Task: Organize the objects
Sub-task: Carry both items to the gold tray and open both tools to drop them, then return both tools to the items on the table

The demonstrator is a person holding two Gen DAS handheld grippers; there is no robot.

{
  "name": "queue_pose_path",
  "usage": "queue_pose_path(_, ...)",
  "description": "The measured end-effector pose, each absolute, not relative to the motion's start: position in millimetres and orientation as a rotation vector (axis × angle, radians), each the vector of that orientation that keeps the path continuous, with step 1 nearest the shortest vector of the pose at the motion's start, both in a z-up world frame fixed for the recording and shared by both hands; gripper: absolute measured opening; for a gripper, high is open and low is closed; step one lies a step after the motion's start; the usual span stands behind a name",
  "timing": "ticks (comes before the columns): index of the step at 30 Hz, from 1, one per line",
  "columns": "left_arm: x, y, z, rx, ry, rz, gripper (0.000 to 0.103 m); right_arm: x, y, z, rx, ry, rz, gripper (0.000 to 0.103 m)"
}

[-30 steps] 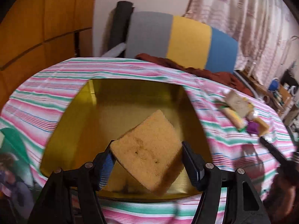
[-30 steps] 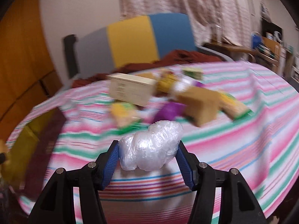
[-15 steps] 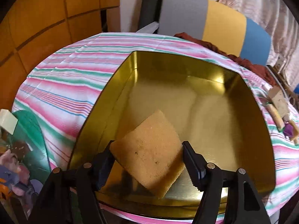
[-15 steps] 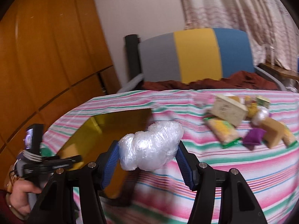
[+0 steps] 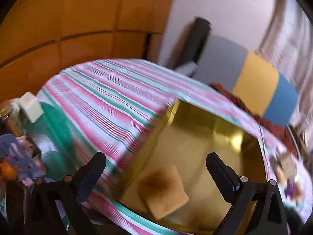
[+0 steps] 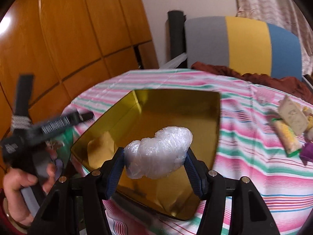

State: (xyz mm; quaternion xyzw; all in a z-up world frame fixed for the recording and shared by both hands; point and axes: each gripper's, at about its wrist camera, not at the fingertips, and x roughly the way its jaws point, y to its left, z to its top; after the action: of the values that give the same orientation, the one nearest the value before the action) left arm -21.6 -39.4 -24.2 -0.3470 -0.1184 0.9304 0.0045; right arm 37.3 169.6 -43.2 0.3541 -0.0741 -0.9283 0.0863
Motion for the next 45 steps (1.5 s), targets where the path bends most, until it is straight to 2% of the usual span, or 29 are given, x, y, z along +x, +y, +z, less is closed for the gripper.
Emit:
queue_pose_path(6, -25, -63, -24, -1.114, -0.528, 2.959, 0.103, 14, 148, -65, 1.17, -0.221, -2.693, 0.065)
queue_pose_path(12, -25, -57, -30, -1.164, -0.525, 2.931, 0.103, 16, 153, -69, 1.184, -0.299, -2.687, 0.073)
queue_pose_path(14, -24, -52, -30, -1.163, -0.504, 2.924, 0.103, 22, 159, -65, 1.153, -0.322, -2.707, 0.076)
queue_pose_path(23, -20, -30, -32, -1.158, -0.432, 2.822, 0.103, 61, 219, -39, 0.979, -0.403, -2.956, 0.077)
queue_pose_path(28, -13, -6, -32, -1.15, -0.363, 2.715, 0.103, 78, 280, -46, 1.07, -0.409, -3.155, 0.077)
queue_pose_path(36, 12, 41, -26, -1.099, -0.207, 2.569, 0.103, 108, 394, -76, 1.301, -0.711, -3.33, 0.077)
queue_pose_path(45, 39, 78, -23, -1.066, -0.101, 2.456, 0.103, 86, 474, -76, 1.296, -0.889, -3.397, 0.077)
